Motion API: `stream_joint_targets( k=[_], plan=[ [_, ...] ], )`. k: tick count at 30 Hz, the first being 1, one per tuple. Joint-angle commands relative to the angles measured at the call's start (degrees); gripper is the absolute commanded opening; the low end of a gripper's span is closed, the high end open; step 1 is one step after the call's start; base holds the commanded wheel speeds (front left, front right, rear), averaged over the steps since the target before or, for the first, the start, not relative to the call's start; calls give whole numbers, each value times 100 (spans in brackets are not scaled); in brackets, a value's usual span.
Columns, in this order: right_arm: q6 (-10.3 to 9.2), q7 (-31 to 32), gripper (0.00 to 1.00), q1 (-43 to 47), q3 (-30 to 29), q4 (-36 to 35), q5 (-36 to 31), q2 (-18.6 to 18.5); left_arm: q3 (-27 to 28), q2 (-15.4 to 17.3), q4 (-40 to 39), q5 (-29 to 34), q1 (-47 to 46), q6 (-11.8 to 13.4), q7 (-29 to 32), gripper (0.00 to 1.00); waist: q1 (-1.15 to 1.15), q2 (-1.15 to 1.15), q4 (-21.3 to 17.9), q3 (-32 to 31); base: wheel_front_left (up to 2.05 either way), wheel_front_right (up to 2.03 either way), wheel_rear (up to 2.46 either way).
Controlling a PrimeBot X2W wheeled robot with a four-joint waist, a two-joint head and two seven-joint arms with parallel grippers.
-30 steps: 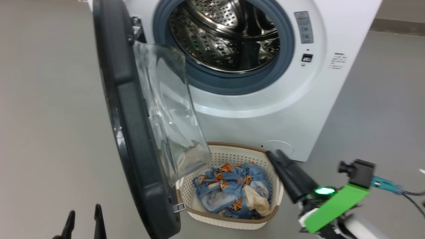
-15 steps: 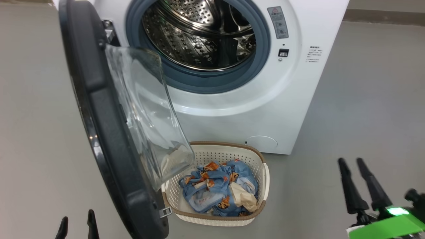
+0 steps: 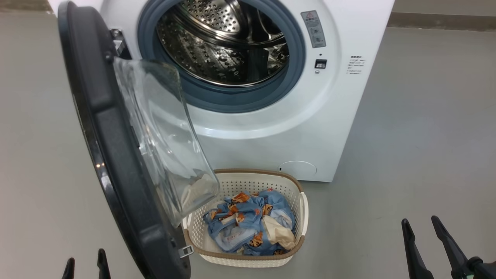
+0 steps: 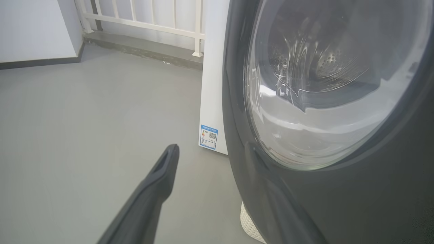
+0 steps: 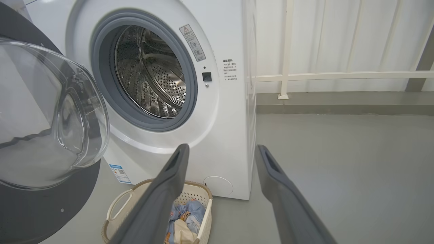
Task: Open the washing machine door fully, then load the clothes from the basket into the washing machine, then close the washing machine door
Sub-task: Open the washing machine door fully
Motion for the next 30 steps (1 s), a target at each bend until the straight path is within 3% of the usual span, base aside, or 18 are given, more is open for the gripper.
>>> stream_joint_targets(
  k=[1, 16, 30],
  plan=[
    [9, -67, 100, -57, 90, -163, -53, -72, 205, 70, -141, 22, -52, -11, -37, 100, 0, 0, -38, -30, 0, 0, 0],
    [9, -68, 100, 85, -69, 79, -531, 190, 249, 70, -274, -107, 194, -56, -37, 100, 0, 0, -305, -152, 0, 0, 0],
    [9, -68, 100, 103, -207, 557, -587, 185, 233, 70, -287, -13, 283, -105, -37, 100, 0, 0, -226, -235, 0, 0, 0]
  ],
)
